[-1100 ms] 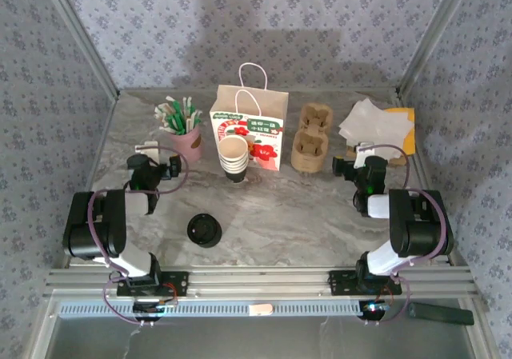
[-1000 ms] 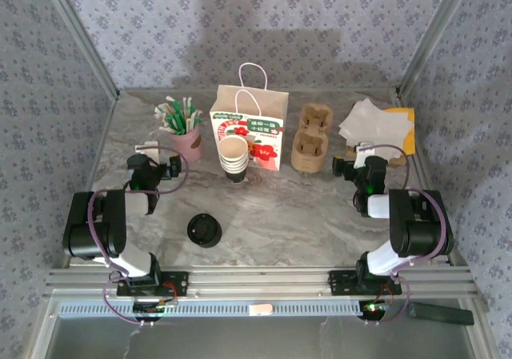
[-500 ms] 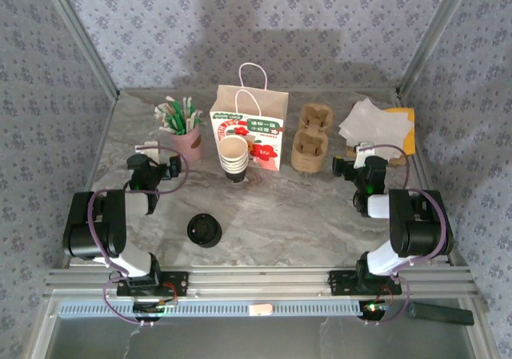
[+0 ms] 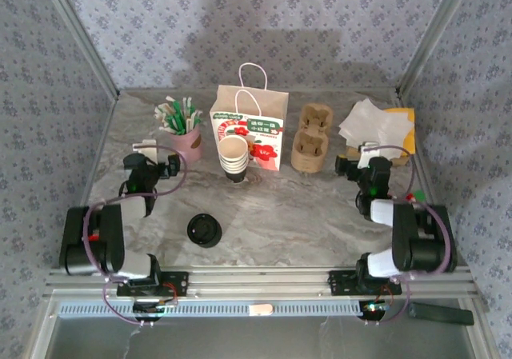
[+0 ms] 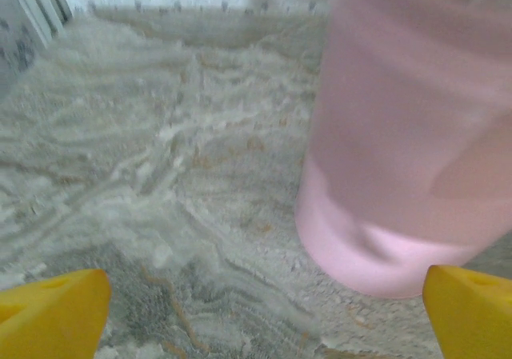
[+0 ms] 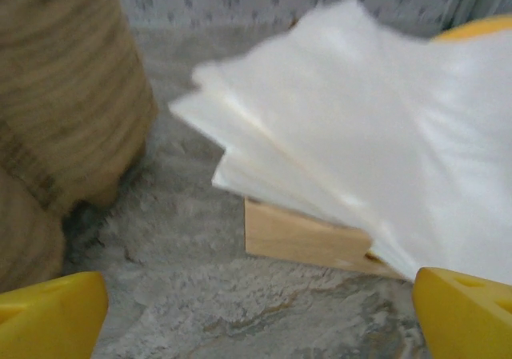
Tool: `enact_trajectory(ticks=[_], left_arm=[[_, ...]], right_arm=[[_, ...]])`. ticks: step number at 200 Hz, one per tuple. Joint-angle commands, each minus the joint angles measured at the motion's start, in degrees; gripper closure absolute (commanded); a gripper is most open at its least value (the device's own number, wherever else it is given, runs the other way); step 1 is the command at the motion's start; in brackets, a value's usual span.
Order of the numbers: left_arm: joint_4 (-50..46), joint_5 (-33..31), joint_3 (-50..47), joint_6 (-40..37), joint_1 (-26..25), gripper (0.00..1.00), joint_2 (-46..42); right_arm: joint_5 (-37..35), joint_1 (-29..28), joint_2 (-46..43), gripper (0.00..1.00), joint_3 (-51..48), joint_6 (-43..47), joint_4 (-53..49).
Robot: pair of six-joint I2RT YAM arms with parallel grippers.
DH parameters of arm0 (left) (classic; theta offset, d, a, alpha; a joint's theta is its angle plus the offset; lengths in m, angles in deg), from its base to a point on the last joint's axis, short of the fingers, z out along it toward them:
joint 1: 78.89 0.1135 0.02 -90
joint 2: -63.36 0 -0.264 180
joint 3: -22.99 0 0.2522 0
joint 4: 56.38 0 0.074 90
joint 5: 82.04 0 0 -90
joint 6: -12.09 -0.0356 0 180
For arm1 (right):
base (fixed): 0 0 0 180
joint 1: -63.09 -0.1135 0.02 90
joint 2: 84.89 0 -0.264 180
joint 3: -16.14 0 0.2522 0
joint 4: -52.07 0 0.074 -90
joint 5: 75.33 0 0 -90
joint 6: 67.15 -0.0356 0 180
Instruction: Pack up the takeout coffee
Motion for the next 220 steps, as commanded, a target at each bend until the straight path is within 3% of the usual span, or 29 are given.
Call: enact_trajectory(ticks=[1, 36, 51, 71, 90, 110, 136, 159, 181, 220], left_arm=[[-8.36, 0.96, 0.43, -2.16, -0.25, 0.0, -8.93], [-24.75, -0.26, 4.22, 0.14, -0.26, 0.0, -24.54], [-34.16, -1.4, 8.38, 4.23, -0.18, 0.0, -30.34], [-50.56, -9.32, 17.52, 16.82, -0.2, 0.0, -33.4], [-66.66, -17.51, 25.36, 32.96, 0.03, 0.0, -32.67], [-74.95, -9.63, 30.28, 36.12, 1.51, 0.0, -32.96], [-77.65, -0.97, 29.25, 40.06, 1.54, 0.0, -37.42], [-83.52, 3.55, 30.79, 40.22, 1.31, 0.0, -39.57], [-93.61, 3.72, 36.16, 36.48, -0.38, 0.02, -36.65], [-101.36, -0.22, 41.65, 34.37, -10.03, 0.06, -29.44]], right_arm=[[-0.65, 0.65, -12.59, 0.0, 1.41, -2.12, -10.33], [3.22, 1.58, -27.73, 0.0, 13.34, -7.68, -37.54], [2.9, 1.73, -30.82, 0.0, 19.9, -17.03, -50.1], [-5.76, 3.46, -32.47, 0.0, 31.21, -39.86, -73.92], [6.89, 8.12, -33.73, 0.0, 37.32, -38.88, -78.88], [14.23, 9.98, -34.65, 0.0, 39.07, -43.83, -78.6], [13.71, 7.78, -33.54, 0.0, 42.45, -46.04, -84.41], [13.18, 4.23, -32.0, 0.0, 45.15, -45.62, -91.01], [9.21, -2.79, -29.91, 0.0, 50.34, -45.38, -98.23], [-1.98, -23.93, -23.24, 0.07, 56.64, -50.81, -104.25]])
